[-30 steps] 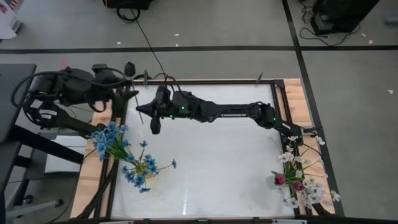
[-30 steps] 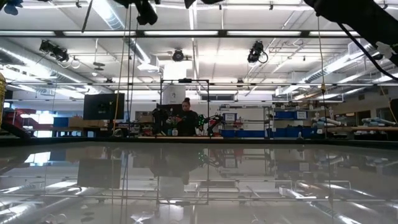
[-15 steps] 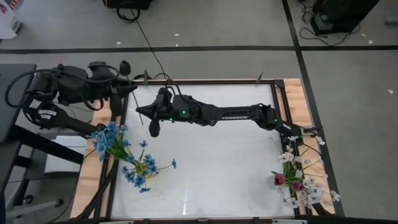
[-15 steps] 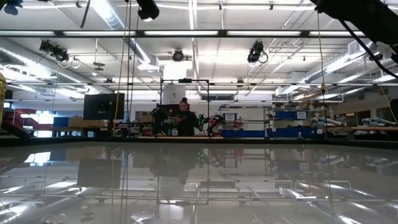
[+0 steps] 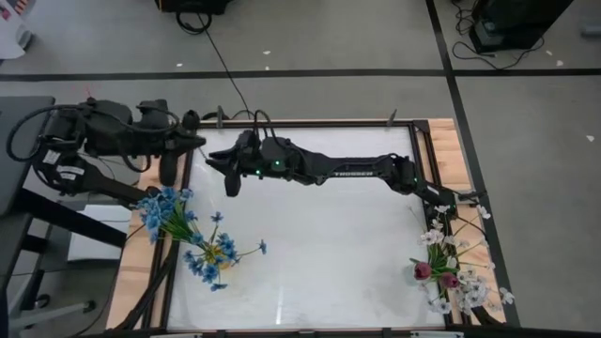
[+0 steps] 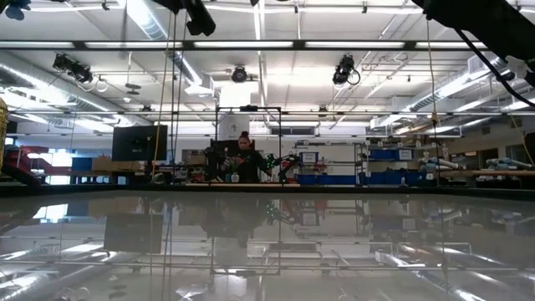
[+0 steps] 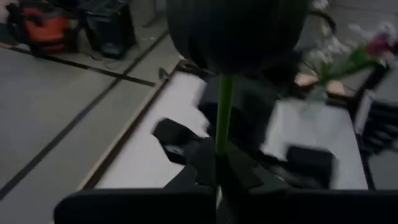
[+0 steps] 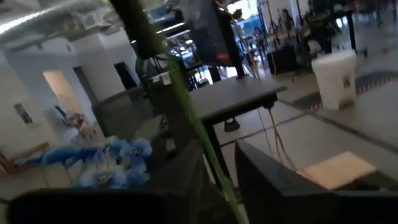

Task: Sort flowers into vase by color
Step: Put the black tulip into the yellow vase

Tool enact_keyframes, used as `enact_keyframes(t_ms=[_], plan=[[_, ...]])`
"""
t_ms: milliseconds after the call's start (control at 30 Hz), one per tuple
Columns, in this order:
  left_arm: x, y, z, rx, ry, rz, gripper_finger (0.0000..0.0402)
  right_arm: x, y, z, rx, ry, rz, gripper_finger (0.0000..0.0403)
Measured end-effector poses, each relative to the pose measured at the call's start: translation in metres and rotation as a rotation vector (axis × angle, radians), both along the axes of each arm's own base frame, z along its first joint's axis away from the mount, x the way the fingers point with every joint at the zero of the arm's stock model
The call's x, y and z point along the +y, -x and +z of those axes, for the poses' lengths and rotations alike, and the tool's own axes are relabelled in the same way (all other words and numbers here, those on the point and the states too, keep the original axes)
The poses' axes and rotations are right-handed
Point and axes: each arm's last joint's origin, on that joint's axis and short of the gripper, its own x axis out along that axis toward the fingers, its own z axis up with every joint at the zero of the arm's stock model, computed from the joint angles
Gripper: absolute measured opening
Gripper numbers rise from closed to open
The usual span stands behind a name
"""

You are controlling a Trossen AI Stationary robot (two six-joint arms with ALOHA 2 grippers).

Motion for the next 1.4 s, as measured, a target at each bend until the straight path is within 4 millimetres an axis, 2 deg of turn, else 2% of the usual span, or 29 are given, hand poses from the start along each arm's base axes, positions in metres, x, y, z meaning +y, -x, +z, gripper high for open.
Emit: enact_keyframes(t_ms=[133, 333, 433, 600, 733, 967, 1133, 1400], plan=[[-0.003, 0.013, -0.002, 0.027, 0.007, -0.152, 0.0004, -0.012, 0.002, -0.004, 0.043, -0.156, -0.018, 0.0138], [-0.012, 0.035, 0.001, -0.025, -0.017, -0.482, 0.0004, -0.028, 0.011, -0.025, 0.306, -0.270, -0.144, 0.0146], [-0.014, 0.045, 0.002, -0.051, -0.046, -0.572, 0.0004, -0.028, 0.017, -0.029, 0.390, -0.296, -0.173, 0.0146], [-0.015, 0.056, 0.003, -0.085, -0.109, -0.693, 0.0004, -0.018, 0.025, -0.024, 0.418, -0.338, -0.277, 0.0146], [-0.018, 0.053, -0.005, -0.112, -0.140, -0.780, 0.0004, -0.011, 0.030, -0.023, 0.440, -0.372, -0.362, 0.0146], [-0.025, 0.037, -0.044, -0.151, -0.051, -0.958, 0.0004, 0.006, 0.037, -0.020, 0.431, -0.432, -0.452, 0.0146], [-0.028, 0.037, -0.055, -0.251, -0.021, -1.062, 0.0004, 0.025, 0.039, -0.021, 0.425, -0.463, -0.482, 0.0146], [-0.030, 0.029, -0.088, -0.176, 0.020, -1.100, 0.0004, 0.038, 0.040, -0.022, 0.407, -0.493, -0.515, 0.0146]])
